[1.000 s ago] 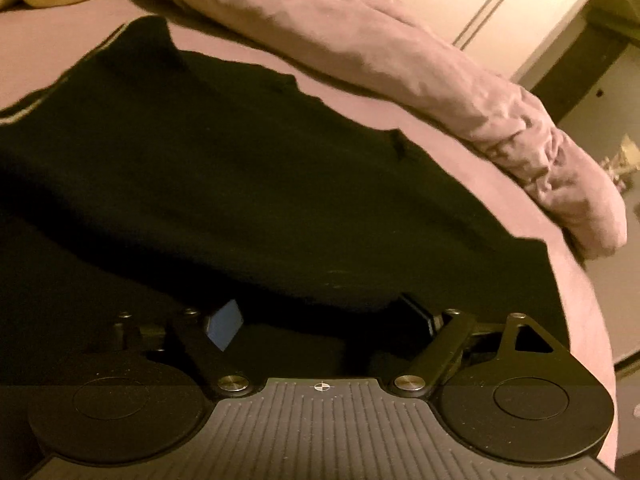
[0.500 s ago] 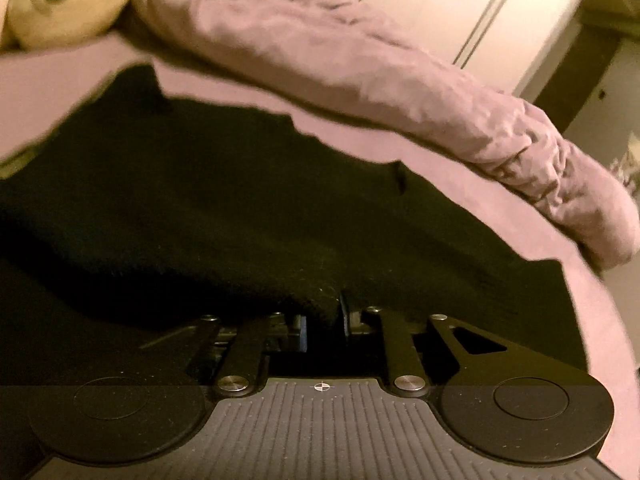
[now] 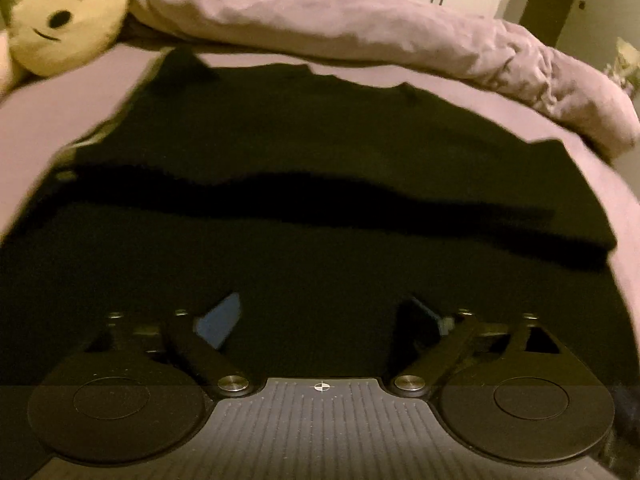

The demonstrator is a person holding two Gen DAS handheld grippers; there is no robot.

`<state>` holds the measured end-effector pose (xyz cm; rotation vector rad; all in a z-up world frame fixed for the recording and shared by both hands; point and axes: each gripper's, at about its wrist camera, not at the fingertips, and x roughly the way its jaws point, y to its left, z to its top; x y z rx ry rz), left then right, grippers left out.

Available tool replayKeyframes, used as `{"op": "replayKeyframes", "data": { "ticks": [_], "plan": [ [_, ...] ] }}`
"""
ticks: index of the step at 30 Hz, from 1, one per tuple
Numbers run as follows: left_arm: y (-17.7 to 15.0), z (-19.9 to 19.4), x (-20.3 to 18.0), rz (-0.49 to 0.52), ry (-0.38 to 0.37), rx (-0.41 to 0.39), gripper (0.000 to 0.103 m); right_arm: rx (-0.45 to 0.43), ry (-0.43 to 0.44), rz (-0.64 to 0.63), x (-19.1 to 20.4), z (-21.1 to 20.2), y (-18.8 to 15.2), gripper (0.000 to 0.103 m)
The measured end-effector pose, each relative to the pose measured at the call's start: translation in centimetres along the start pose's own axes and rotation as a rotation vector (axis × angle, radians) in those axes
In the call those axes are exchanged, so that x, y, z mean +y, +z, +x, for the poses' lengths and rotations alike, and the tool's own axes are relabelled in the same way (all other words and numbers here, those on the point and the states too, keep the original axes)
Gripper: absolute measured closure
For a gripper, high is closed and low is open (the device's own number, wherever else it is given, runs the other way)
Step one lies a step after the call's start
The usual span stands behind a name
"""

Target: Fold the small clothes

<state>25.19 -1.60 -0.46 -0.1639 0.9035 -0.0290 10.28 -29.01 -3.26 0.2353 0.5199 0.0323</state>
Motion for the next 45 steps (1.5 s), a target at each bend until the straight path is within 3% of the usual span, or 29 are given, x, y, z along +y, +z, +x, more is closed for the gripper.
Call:
{"op": "replayKeyframes", "data": {
  "ticks": [5, 8, 11, 15, 18, 21, 26, 29, 34, 37, 39, 41, 42, 45],
  "plan": [
    [-3.8, -5.3, 6.2, -0.032, 0.131, -0.025, 0.006, 0.158, -0.062, -0.16, 2.1, -0.7, 1.3, 0.009],
    [-5.3, -7.9, 10.3, -0.109, 0.208, -0.075, 0.002, 0.203, -0.056, -0.1, 1.5, -3.2, 1.7, 0.024],
    [-6.2, -9.0, 13.5, -0.161, 0.266, -0.056, 0.001, 0.213, -0.104, -0.032, -0.1, -5.6, 1.7, 0.039],
    [-7.1, -9.5, 16.1, -0.212, 0.248, 0.003, 0.001, 0.228, -0.186, 0.047, -3.1, -7.4, 2.1, 0.06],
    [-7.8, -9.4, 17.4, -0.238, 0.21, 0.06, 0.001, 0.254, -0.177, 0.081, -4.5, -8.0, 2.4, 0.066],
    [-8.7, -9.4, 18.2, -0.258, 0.161, 0.1, 0.001, 0.244, -0.184, 0.072, -4.6, -8.6, 2.8, 0.064],
    [-9.6, -10.0, 19.3, -0.277, 0.158, 0.111, 0.002, 0.27, -0.196, 0.035, -4.7, -8.9, 2.8, 0.063],
    [-9.8, -10.3, 20.0, -0.281, 0.137, 0.116, 0.005, 0.276, -0.225, 0.029, -4.9, -9.5, 2.8, 0.053],
    [-10.0, -10.1, 20.0, -0.251, 0.111, 0.137, 0.009, 0.335, -0.208, 0.059, -5.8, -9.1, 1.9, 0.053],
    [-10.0, -10.4, 19.8, -0.205, 0.089, 0.148, 0.019, 0.342, -0.175, 0.028, -5.5, -9.2, 1.6, 0.061],
    [-10.0, -10.5, 20.1, -0.191, 0.086, 0.155, 0.027, 0.35, -0.147, 0.018, -5.4, -9.3, 1.4, 0.079],
    [-10.1, -10.7, 20.5, -0.202, 0.079, 0.156, 0.035, 0.364, -0.138, 0.022, -5.6, -9.1, 1.2, 0.087],
    [-10.1, -10.8, 20.7, -0.207, 0.072, 0.159, 0.044, 0.37, -0.132, 0.029, -5.8, -9.1, 1.2, 0.087],
    [-10.2, -11.1, 20.9, -0.207, 0.031, 0.174, 0.054, 0.389, -0.109, 0.058, -6.4, -9.0, 1.3, 0.087]
  ]
}}
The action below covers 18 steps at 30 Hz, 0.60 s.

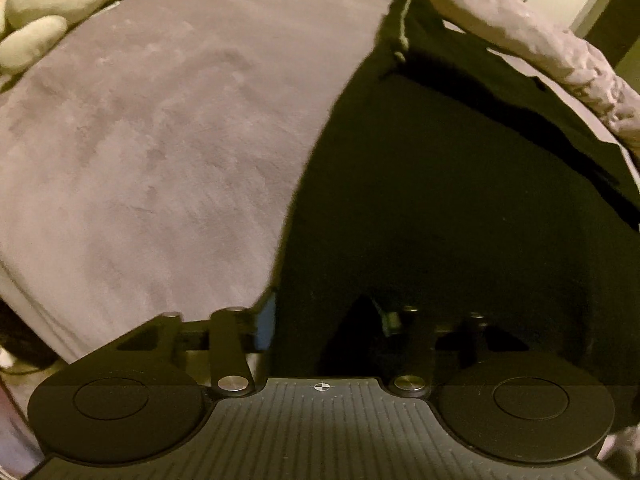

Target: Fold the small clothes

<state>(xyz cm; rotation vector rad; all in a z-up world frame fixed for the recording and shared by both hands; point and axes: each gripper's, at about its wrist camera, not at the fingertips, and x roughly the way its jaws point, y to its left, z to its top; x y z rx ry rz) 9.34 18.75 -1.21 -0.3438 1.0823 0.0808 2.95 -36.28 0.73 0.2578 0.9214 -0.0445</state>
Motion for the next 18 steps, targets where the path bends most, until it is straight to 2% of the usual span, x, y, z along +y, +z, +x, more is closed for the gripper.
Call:
{"op": "replayKeyframes", "data": {
  "ticks": [7, 8, 10, 11, 14, 18],
  "plan": [
    [-0.5, 0.1, -0.4, 0.07, -0.046, 0.04, 0.046, 0.072, 0.046, -0.042, -0.3, -0.2, -0.3, 0.084],
    [-0.4, 0.1, -0.4, 0.072, -0.054, 0.046, 0.049, 0.076, 0.053, -0.048, -0.3, -0.3, -0.4, 0.085],
    [-0.1, 0.2, -0.7, 0.08, -0.054, 0.049, 0.074, 0.087, 0.073, -0.041, -0.2, -0.3, -0.3, 0.09],
    [0.1, 0.2, -0.8, 0.079, -0.067, 0.052, 0.093, 0.091, 0.091, -0.036, -0.2, -0.4, -0.1, 0.093],
    [0.8, -0.3, -1.2, 0.069, -0.127, 0.053, 0.093, 0.082, 0.172, 0.01, 0.0, -0.7, 0.9, 0.094],
    [2.7, -1.9, -2.1, 0.035, -0.247, 0.0, 0.093, 0.02, 0.296, 0.119, 0.1, -1.4, 3.2, 0.094]
  ]
}}
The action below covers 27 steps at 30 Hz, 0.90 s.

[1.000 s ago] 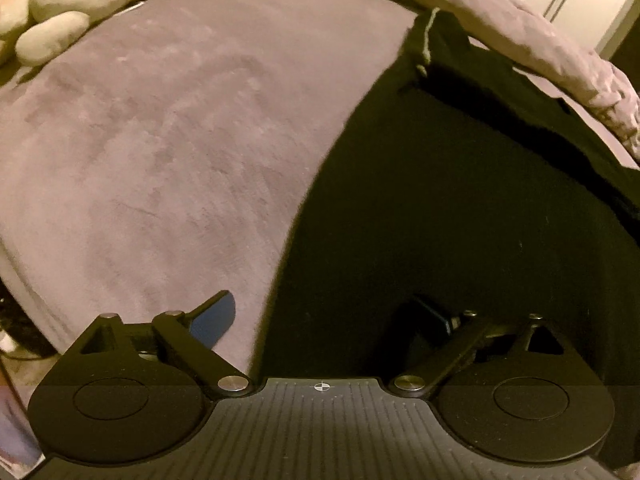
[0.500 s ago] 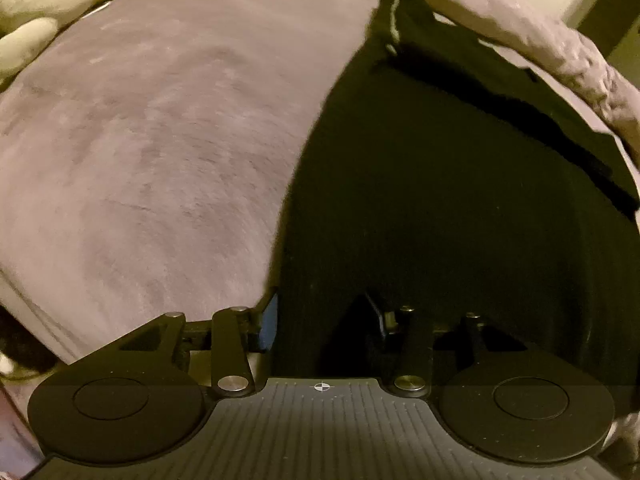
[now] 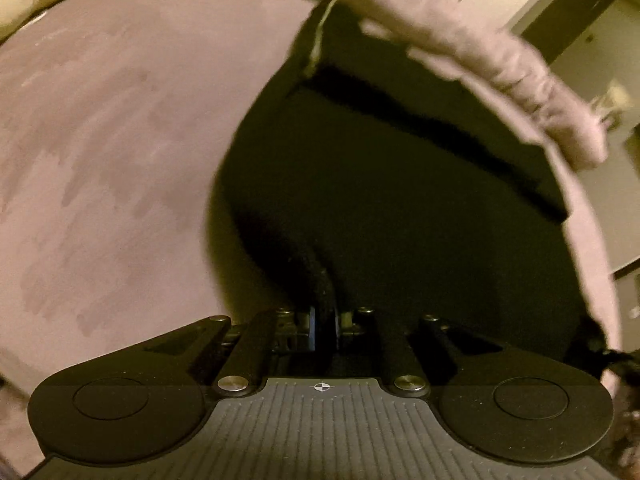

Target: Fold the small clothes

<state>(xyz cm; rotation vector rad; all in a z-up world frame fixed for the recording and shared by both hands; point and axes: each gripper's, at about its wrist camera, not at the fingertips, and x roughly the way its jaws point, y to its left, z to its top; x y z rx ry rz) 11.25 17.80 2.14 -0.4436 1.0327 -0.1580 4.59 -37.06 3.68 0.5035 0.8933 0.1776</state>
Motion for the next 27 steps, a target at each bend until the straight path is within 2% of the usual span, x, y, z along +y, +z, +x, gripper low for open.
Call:
{"op": "replayKeyframes", "data": {
  "ticks": [4, 7, 12, 16, 19, 20, 23, 26, 27],
  "plan": [
    [3.1, -1.2, -1.0, -0.041, -0.085, -0.087, 0.093, -0.072, 0.069, 0.089, 0.5, 0.4, 2.9, 0.094],
    [5.6, -0.9, -1.7, -0.044, -0.072, -0.138, 0.094, -0.129, 0.063, 0.103, 0.7, 1.3, 5.2, 0.094],
    [9.1, 0.6, -1.7, -0.113, -0.052, -0.188, 0.094, -0.206, 0.016, 0.164, 0.6, 3.3, 8.7, 0.094],
    [11.0, 2.6, -0.3, -0.235, -0.018, -0.206, 0.093, -0.24, -0.041, 0.256, -0.3, 5.3, 10.4, 0.094],
    [11.9, 4.3, 1.4, -0.333, 0.013, -0.188, 0.093, -0.244, -0.084, 0.314, -1.2, 6.8, 11.1, 0.094],
    [11.9, 4.7, 1.8, -0.347, 0.02, -0.176, 0.091, -0.238, -0.092, 0.331, -1.5, 7.2, 11.1, 0.093],
    [11.4, 5.2, 2.4, -0.343, 0.041, -0.164, 0.075, -0.224, -0.082, 0.346, -2.2, 8.1, 11.3, 0.086],
    [11.0, 4.8, 2.7, -0.3, 0.065, -0.173, 0.067, -0.259, -0.09, 0.329, -2.6, 7.4, 11.0, 0.082],
    [10.9, 4.5, 2.7, -0.279, 0.07, -0.172, 0.06, -0.264, -0.099, 0.318, -2.7, 7.0, 10.9, 0.082]
  ]
}}
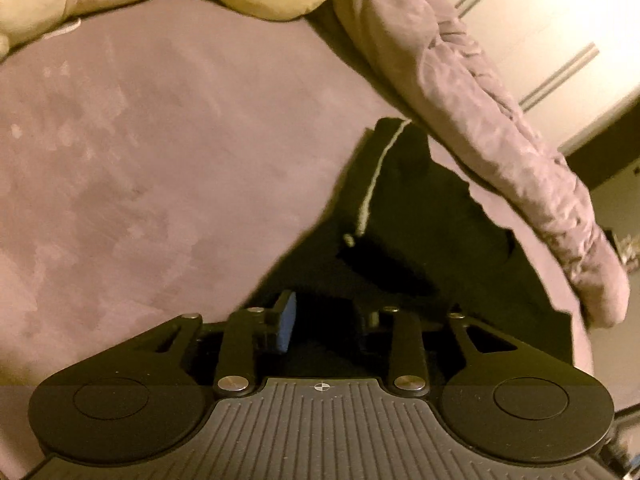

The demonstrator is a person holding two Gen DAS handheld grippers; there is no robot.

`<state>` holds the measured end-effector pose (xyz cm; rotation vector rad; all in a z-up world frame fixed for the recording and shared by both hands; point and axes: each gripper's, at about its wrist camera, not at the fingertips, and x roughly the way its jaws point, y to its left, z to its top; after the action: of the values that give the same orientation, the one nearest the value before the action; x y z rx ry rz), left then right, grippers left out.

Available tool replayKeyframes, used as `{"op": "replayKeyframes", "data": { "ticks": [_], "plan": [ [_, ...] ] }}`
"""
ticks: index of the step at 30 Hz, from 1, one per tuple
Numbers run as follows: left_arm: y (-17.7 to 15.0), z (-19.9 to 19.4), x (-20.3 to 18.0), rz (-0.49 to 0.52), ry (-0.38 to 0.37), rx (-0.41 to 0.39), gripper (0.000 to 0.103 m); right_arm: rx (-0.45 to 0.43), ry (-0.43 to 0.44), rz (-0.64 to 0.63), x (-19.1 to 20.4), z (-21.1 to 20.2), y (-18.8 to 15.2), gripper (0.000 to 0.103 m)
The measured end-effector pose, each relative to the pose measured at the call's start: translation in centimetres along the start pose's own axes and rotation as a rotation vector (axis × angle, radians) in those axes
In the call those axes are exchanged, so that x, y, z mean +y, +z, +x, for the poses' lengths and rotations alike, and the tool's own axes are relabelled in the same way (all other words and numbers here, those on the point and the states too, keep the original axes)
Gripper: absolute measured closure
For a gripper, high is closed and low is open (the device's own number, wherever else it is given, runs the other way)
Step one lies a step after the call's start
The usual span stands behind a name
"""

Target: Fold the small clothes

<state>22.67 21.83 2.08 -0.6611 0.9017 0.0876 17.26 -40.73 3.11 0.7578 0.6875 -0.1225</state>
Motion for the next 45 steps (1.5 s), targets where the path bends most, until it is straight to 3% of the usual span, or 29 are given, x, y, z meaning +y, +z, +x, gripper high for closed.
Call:
{"op": "replayKeyframes", "data": {
  "ticks": [2, 4, 7, 11, 15, 17, 20, 22, 25, 29, 31, 34, 35, 38, 43, 45],
  "plan": [
    [-0.3, -0.6, 0.3, 0.047, 0.0, -0.001, 0.048, -0.013, -0.031, -0.068, 0.1, -0.6, -0.1, 0.08],
    [-0.7, -1.1, 0.3, 0.102, 0.0, -0.006, 0.047, -0.028, -0.067, -0.18, 0.4, -1.3, -0.3, 0.076],
    [-1.5, -1.5, 0.1, 0.21, 0.007, -0.002, 0.035, -0.02, -0.084, -0.371, 1.1, -2.2, -1.3, 0.073],
    [-2.6, -2.1, -0.5, 0.33, -0.013, 0.017, 0.033, 0.024, -0.08, -0.6, 1.8, -2.5, -3.1, 0.06],
    [-2.7, -1.5, -0.6, 0.38, -0.019, 0.049, 0.03, 0.029, -0.098, -0.731, 2.4, -2.2, -4.0, 0.051],
    [-2.6, -0.9, -0.8, 0.43, -0.051, 0.077, 0.028, 0.033, -0.103, -0.749, 2.8, -1.7, -4.1, 0.043],
    [-2.6, -0.6, -0.9, 0.533, -0.1, 0.104, 0.028, 0.057, -0.105, -0.788, 3.6, -0.1, -4.0, 0.041],
    [-2.3, -0.5, -0.6, 0.54, -0.143, 0.107, 0.028, 0.067, -0.11, -0.81, 4.1, 1.2, -3.8, 0.039],
    [-1.6, -0.3, -0.8, 0.546, -0.181, 0.092, 0.028, 0.085, -0.114, -0.809, 4.5, 3.3, -3.4, 0.039],
    [-1.5, -0.8, -2.6, 0.687, -0.168, 0.035, 0.028, 0.09, -0.099, -0.819, 5.0, 4.5, -2.9, 0.039],
    [-1.0, -0.8, -3.0, 0.68, -0.199, 0.035, 0.027, 0.097, -0.085, -0.824, 5.0, 4.7, -2.7, 0.039],
    [-0.8, 0.0, -4.0, 0.7, -0.234, 0.064, 0.021, 0.104, -0.059, -0.818, 4.8, 4.7, -2.3, 0.039],
    [-1.0, 0.5, -4.4, 0.719, -0.236, 0.086, 0.016, 0.108, -0.053, -0.813, 4.7, 4.7, -2.2, 0.039],
    [-1.6, 1.5, -5.4, 0.765, -0.276, 0.165, 0.013, 0.117, -0.043, -0.81, 4.6, 4.9, -2.0, 0.039],
    [-2.5, 2.9, -6.6, 0.861, -0.247, 0.184, 0.008, 0.128, -0.007, -0.803, 4.8, 5.3, -1.4, 0.052],
    [-2.6, 3.7, -7.1, 0.867, -0.228, 0.193, 0.01, 0.137, 0.013, -0.785, 4.9, 5.7, -1.2, 0.065]
  ]
}}
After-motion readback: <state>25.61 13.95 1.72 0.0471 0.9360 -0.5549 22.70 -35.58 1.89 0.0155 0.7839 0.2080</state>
